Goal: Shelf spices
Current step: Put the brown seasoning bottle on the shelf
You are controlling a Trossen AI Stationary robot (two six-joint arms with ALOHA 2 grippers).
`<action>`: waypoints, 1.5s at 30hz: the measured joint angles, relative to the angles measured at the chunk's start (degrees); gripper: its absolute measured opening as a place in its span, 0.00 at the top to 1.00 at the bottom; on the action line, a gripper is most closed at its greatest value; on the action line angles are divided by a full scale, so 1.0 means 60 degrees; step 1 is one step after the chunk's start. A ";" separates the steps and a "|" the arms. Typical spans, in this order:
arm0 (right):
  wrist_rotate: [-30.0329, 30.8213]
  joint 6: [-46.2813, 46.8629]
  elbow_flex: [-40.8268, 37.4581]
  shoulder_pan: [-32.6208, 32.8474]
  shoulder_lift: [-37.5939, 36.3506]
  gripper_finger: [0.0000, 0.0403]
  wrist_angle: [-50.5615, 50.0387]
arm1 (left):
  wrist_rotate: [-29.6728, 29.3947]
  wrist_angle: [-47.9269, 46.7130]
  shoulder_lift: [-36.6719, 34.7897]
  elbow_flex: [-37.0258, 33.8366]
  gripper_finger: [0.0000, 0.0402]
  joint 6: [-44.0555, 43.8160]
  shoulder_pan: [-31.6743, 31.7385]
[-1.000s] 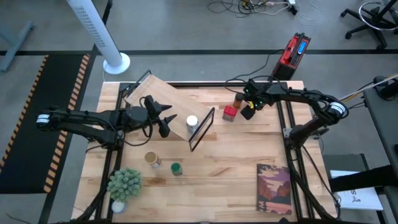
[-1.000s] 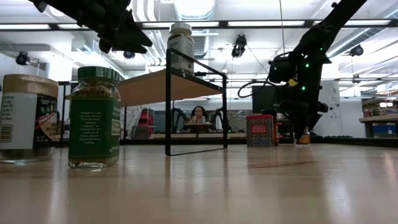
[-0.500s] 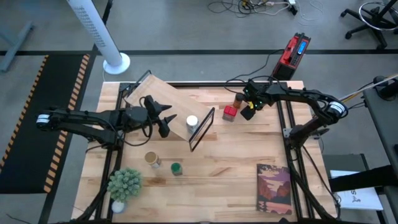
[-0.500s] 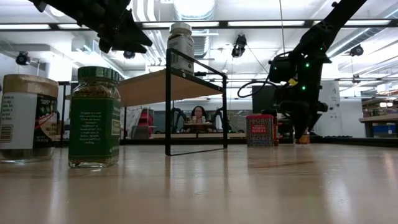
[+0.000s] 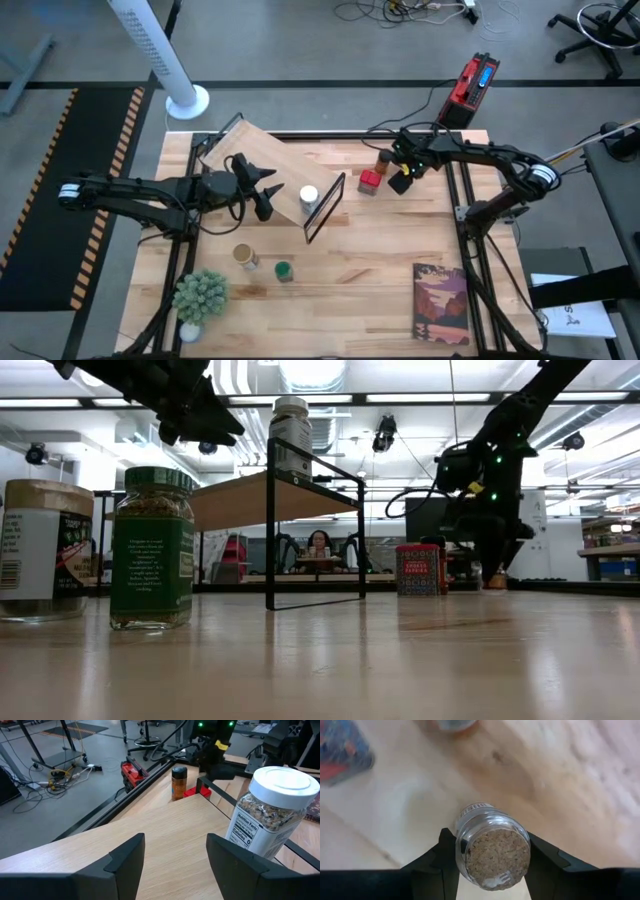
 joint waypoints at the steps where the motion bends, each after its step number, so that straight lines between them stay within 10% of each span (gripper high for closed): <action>1: -0.0197 0.0029 0.0001 0.0022 -0.0103 0.63 -0.0175 | 0.0000 0.0000 0.0000 0.0000 0.50 0.0000 0.0003; 14: -0.4622 -0.0111 0.0949 0.1267 -0.2726 0.63 -0.1042 | 0.0000 -0.0049 0.0000 0.0035 0.49 0.0080 0.0000; 23: -0.4987 0.0127 0.2644 0.2433 -0.3409 0.62 -0.0630 | -0.0001 -0.0022 -0.0007 0.0113 0.51 0.0149 0.0000; 45: -0.4698 -0.2622 0.8701 0.3212 0.1997 0.62 -0.1768 | -0.0080 -0.0642 -0.0354 0.0127 0.51 0.0164 0.0011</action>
